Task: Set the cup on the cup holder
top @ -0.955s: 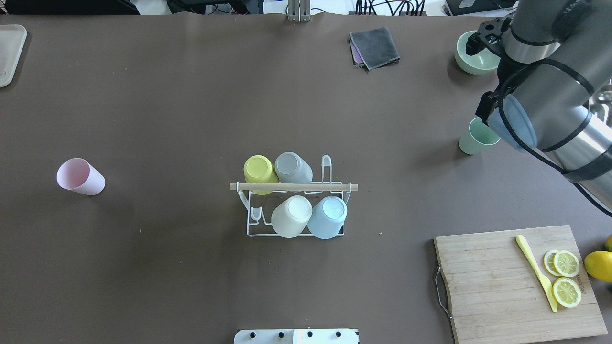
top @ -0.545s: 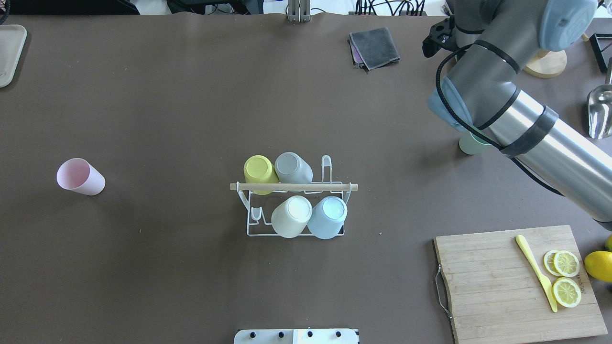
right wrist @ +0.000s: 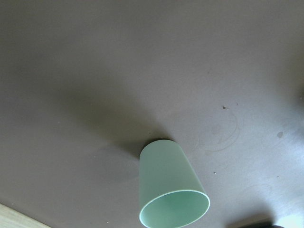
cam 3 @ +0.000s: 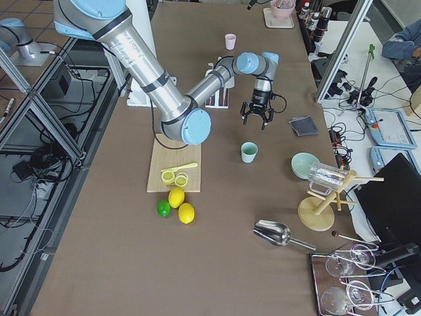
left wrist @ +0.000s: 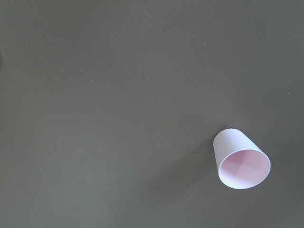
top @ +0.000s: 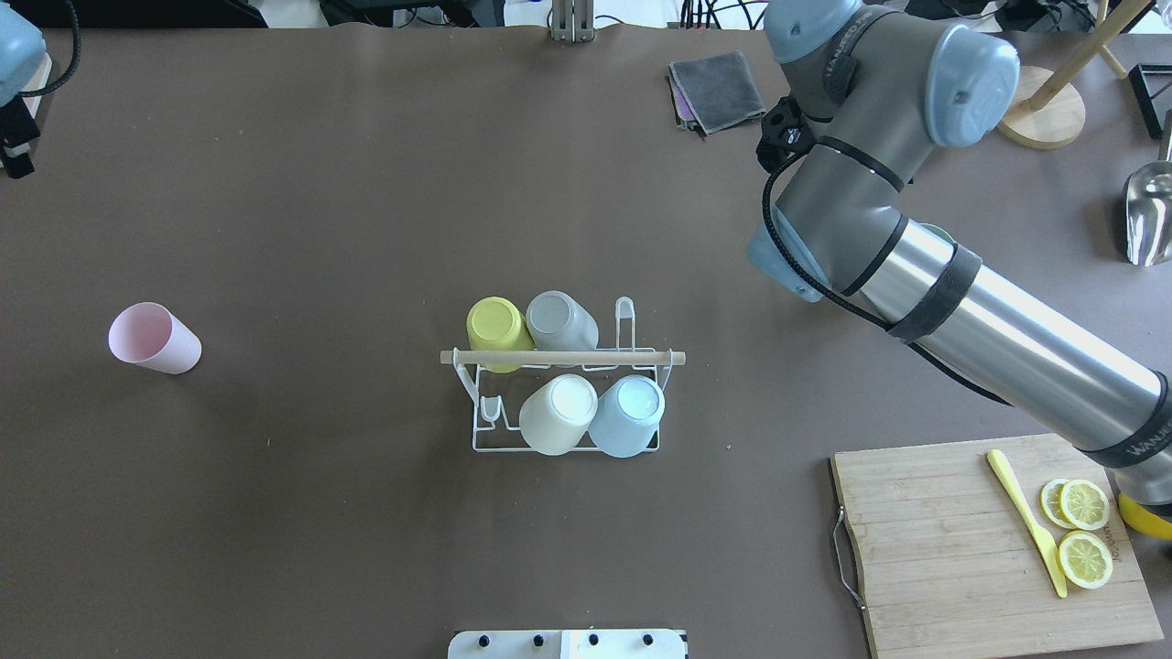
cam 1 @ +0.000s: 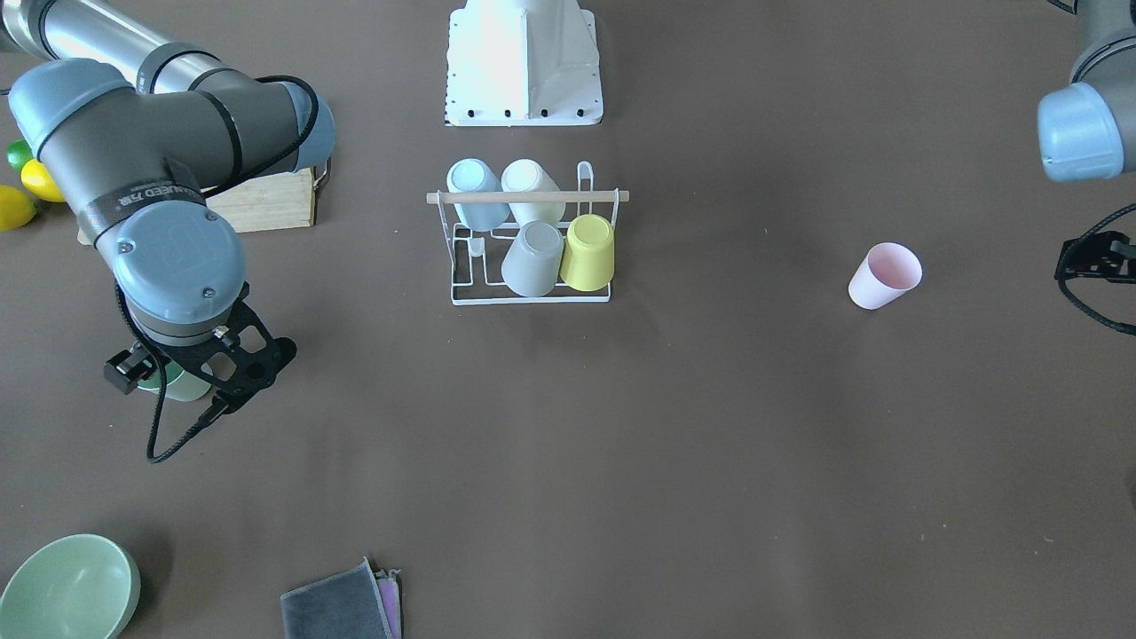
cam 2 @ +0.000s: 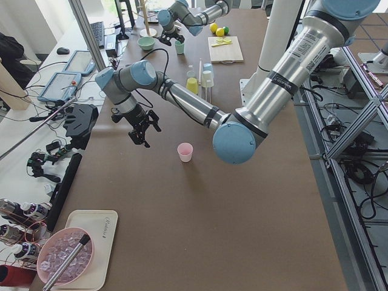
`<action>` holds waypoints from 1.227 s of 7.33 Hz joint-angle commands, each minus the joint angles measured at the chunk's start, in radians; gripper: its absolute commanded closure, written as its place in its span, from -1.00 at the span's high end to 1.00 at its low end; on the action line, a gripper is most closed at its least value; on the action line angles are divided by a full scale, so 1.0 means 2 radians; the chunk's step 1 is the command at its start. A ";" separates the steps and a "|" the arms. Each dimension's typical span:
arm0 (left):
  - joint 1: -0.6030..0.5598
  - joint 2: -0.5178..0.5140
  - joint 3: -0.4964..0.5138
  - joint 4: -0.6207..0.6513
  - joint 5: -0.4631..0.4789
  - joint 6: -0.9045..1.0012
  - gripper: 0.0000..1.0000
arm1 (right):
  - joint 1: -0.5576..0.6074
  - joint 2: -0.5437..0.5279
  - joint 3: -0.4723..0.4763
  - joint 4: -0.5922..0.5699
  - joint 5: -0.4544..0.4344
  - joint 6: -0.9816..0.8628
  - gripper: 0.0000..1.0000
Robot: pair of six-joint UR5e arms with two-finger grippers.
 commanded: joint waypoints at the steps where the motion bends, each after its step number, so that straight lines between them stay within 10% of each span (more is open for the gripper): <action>1: 0.037 -0.005 0.023 -0.003 -0.001 -0.019 0.96 | -0.045 0.004 -0.033 0.001 -0.082 -0.038 1.00; 9: 0.101 -0.014 0.094 -0.071 -0.053 -0.159 0.96 | -0.074 -0.001 -0.098 0.033 -0.136 -0.084 1.00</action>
